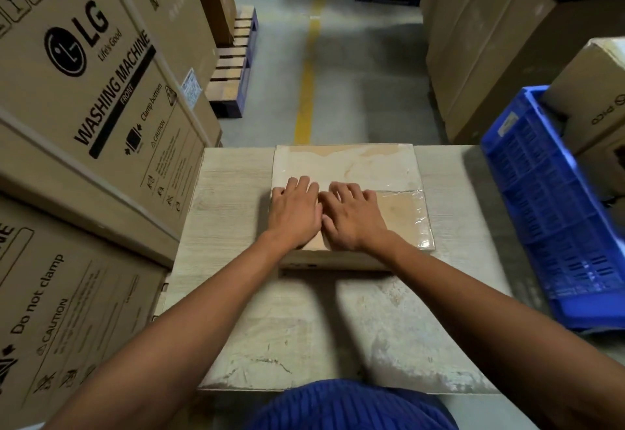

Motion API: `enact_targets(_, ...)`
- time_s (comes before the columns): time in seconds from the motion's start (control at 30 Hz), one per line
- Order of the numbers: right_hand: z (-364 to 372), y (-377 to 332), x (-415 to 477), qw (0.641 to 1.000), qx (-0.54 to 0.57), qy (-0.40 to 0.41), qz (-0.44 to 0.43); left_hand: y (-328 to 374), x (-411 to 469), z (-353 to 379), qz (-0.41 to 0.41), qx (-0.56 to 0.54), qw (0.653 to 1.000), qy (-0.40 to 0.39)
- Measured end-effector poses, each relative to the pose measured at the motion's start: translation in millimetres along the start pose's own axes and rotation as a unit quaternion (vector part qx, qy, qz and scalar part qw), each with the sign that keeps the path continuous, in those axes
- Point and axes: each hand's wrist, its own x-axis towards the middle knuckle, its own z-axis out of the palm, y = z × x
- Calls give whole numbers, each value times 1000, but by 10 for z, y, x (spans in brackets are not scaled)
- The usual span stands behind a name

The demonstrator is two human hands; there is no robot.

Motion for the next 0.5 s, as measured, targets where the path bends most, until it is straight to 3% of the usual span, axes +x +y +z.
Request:
enact_targets(0.1, -196, 131, 271, 999, -22, -45, 16, -13, 242, -52, 4, -12, 1000, 12)
enact_targets(0.2, -203, 333, 407, 987, -20, -149, 60, -23, 374, 48, 4, -53, 997, -52)
enact_targets(0.5, -228, 504, 458, 985, 4, -168, 39, 78, 563, -19, -29, -31, 992, -116)
